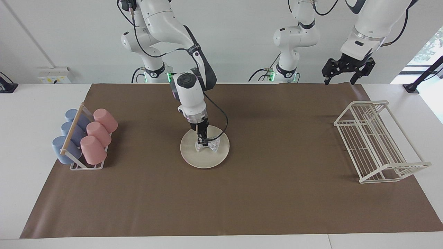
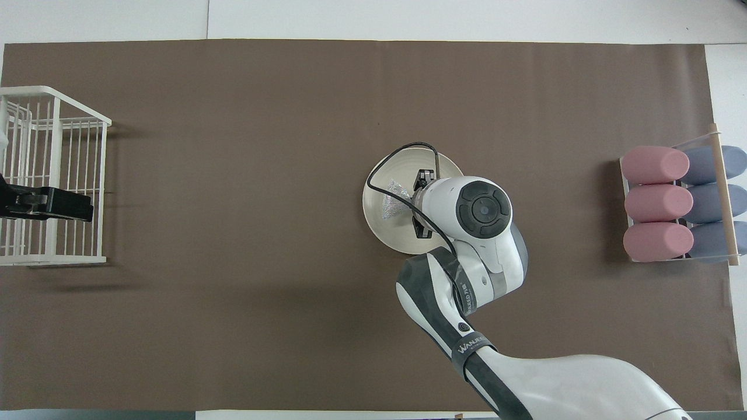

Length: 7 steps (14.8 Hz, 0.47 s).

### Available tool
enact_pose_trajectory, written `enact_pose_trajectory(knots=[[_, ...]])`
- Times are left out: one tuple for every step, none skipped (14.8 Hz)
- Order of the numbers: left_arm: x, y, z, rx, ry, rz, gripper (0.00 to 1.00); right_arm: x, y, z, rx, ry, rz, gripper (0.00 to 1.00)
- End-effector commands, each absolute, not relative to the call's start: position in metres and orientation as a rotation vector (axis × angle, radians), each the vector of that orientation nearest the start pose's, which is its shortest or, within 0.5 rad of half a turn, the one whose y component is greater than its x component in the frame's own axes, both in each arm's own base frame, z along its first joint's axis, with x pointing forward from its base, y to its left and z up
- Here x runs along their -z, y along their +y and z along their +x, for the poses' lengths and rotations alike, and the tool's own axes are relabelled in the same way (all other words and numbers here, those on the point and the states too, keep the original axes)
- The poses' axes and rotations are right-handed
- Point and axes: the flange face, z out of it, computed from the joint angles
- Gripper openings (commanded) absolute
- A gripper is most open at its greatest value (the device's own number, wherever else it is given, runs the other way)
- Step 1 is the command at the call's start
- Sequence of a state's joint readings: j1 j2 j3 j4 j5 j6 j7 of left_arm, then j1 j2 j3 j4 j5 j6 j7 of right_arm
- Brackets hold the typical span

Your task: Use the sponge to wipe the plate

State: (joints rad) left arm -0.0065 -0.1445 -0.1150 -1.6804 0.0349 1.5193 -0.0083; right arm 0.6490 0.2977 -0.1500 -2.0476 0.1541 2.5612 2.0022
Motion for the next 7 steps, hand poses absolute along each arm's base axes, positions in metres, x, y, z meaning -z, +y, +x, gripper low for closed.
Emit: enact_pose_trajectory(knots=[[-0.655,-0.058,0.493,-0.010,0.136,-3.085,1.00,-0.328,0.304,0.543,0.048,2.090,-1.943,0.00],[-0.655,-0.056,0.494,-0.007,0.116,-3.123,1.00,-0.332,0.310,0.542,0.053,2.074,-1.927,0.00],[-0.655,-0.056,0.494,-0.005,0.105,-3.157,1.00,-0.329,0.317,0.540,0.057,2.060,-1.925,0.00],[-0.655,-0.055,0.494,-0.001,0.099,-3.167,1.00,-0.327,0.317,0.541,0.059,2.060,-1.925,0.00],[-0.654,-0.055,0.495,-0.004,0.099,-3.170,1.00,-0.327,0.317,0.541,0.058,2.064,-1.926,0.00],[-0.654,-0.055,0.495,-0.004,0.094,-3.171,1.00,-0.327,0.317,0.540,0.050,2.072,-1.931,0.00],[-0.654,-0.055,0.494,-0.007,0.097,-3.171,1.00,-0.330,0.318,0.538,0.034,2.092,-1.938,0.00]])
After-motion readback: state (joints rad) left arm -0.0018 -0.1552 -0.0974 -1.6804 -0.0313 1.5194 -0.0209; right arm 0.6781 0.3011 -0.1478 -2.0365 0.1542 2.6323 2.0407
